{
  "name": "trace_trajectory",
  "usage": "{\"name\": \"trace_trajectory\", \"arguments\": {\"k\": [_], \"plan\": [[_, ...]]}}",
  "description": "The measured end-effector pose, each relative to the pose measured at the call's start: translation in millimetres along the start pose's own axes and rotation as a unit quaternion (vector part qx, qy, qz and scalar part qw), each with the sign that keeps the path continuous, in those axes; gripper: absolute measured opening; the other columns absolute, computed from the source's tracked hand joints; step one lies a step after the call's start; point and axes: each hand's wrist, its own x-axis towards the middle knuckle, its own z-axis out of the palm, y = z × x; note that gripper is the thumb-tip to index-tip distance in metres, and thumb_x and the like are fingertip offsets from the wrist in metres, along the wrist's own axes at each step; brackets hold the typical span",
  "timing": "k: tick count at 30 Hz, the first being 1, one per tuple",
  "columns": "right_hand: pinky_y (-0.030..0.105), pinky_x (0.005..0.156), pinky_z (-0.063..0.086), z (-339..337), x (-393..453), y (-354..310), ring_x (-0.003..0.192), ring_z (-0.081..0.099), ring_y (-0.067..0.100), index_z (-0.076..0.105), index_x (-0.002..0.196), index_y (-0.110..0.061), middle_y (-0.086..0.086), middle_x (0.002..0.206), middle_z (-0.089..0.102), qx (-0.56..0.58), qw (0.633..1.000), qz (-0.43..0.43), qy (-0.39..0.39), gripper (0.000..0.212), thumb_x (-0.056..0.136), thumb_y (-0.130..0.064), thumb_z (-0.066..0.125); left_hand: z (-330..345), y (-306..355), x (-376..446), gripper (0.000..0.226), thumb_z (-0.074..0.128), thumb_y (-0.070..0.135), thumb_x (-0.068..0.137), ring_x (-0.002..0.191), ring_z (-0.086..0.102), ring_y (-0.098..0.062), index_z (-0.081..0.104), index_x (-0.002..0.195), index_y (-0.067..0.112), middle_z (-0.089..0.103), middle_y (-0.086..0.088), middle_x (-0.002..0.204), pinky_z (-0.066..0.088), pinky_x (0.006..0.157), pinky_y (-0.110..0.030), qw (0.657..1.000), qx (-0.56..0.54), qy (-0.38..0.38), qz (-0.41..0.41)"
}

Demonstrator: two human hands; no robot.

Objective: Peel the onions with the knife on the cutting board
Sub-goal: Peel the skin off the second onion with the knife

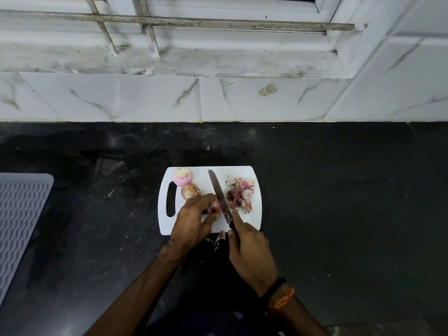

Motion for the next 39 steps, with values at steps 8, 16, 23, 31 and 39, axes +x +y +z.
{"name": "trace_trajectory", "arguments": {"k": [8, 16, 23, 31, 39], "plan": [[0.031, 0.085, 0.045, -3, 4, -3, 0.086, 0.045, 0.009, 0.022, 0.158, -0.023, -0.005, 0.096, 0.049, -0.036, 0.999, 0.008, -0.027, 0.054, 0.106, -0.026, 0.037, -7, 2, 4, 0.039, 0.083, 0.013, 0.080, 0.105, 0.065, -0.008, 0.073, 0.118, 0.011, 0.069, 0.004, 0.118, 0.058, 0.084, -0.019, 0.996, -0.085, -0.002, 0.004], [0.033, 0.083, 0.044, -3, 8, -10, 0.089, 0.053, 0.017, 0.018, 0.158, -0.020, 0.005, 0.105, 0.059, -0.065, 0.997, 0.022, -0.038, 0.055, 0.106, -0.025, 0.035, -15, 1, 19, 0.031, 0.088, 0.020, 0.072, 0.098, 0.068, -0.009, 0.080, 0.102, 0.019, 0.076, 0.007, 0.103, 0.053, 0.088, -0.025, 0.998, -0.055, -0.030, 0.011], [0.035, 0.086, 0.045, -7, 6, -11, 0.090, 0.055, 0.019, 0.022, 0.157, -0.019, 0.007, 0.107, 0.061, -0.064, 0.997, 0.027, -0.045, 0.053, 0.106, -0.024, 0.035, -19, 6, 23, 0.024, 0.088, 0.016, 0.073, 0.085, 0.066, -0.006, 0.080, 0.095, 0.021, 0.075, 0.011, 0.091, 0.052, 0.078, -0.025, 0.997, -0.066, -0.048, 0.010], [0.036, 0.086, 0.041, -9, 14, -14, 0.101, 0.057, 0.026, 0.023, 0.157, -0.016, 0.010, 0.111, 0.062, -0.078, 0.995, 0.032, -0.059, 0.054, 0.105, -0.022, 0.037, -21, 9, 27, 0.023, 0.089, 0.012, 0.070, 0.089, 0.066, -0.007, 0.081, 0.092, 0.017, 0.077, 0.004, 0.090, 0.050, 0.078, -0.020, 0.996, -0.068, -0.054, 0.030], [0.036, 0.088, 0.041, -7, 12, -12, 0.102, 0.058, 0.025, 0.026, 0.156, -0.016, 0.008, 0.110, 0.063, -0.075, 0.996, 0.030, -0.049, 0.054, 0.103, -0.019, 0.039, -21, 13, 27, 0.011, 0.084, 0.010, 0.073, 0.078, 0.065, -0.014, 0.079, 0.082, 0.013, 0.075, 0.003, 0.079, 0.048, 0.074, -0.028, 0.995, -0.061, -0.059, 0.048]]}}
